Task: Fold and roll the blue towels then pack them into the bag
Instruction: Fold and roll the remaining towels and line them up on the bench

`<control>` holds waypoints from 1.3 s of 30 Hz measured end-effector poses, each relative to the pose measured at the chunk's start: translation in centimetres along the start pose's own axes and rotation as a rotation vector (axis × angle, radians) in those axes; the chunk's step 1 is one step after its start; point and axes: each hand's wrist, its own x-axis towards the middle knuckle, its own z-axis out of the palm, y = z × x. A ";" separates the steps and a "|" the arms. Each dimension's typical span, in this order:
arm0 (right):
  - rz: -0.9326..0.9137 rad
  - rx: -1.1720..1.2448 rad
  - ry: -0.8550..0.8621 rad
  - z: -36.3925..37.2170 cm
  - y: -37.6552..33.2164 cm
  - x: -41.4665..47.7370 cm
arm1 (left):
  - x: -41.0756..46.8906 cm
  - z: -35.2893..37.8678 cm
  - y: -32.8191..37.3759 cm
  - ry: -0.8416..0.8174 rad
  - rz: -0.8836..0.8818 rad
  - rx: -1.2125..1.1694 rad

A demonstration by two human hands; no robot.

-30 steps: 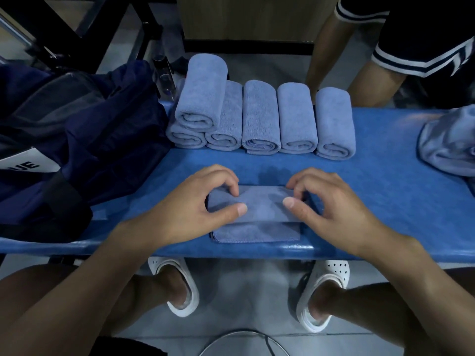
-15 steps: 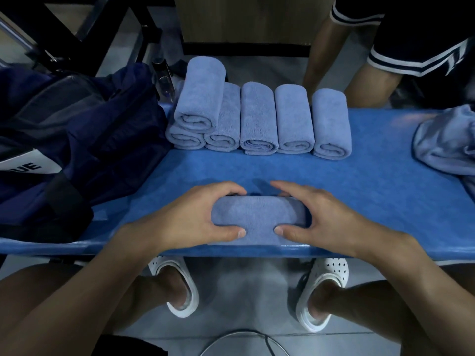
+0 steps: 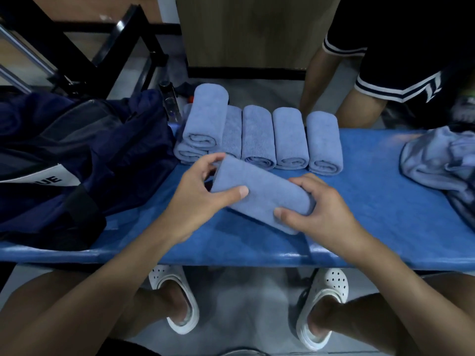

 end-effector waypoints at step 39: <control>0.458 0.479 0.061 1.7 -5.3 19.8 | 14.4 -4.3 4.7 0.011 0.160 0.897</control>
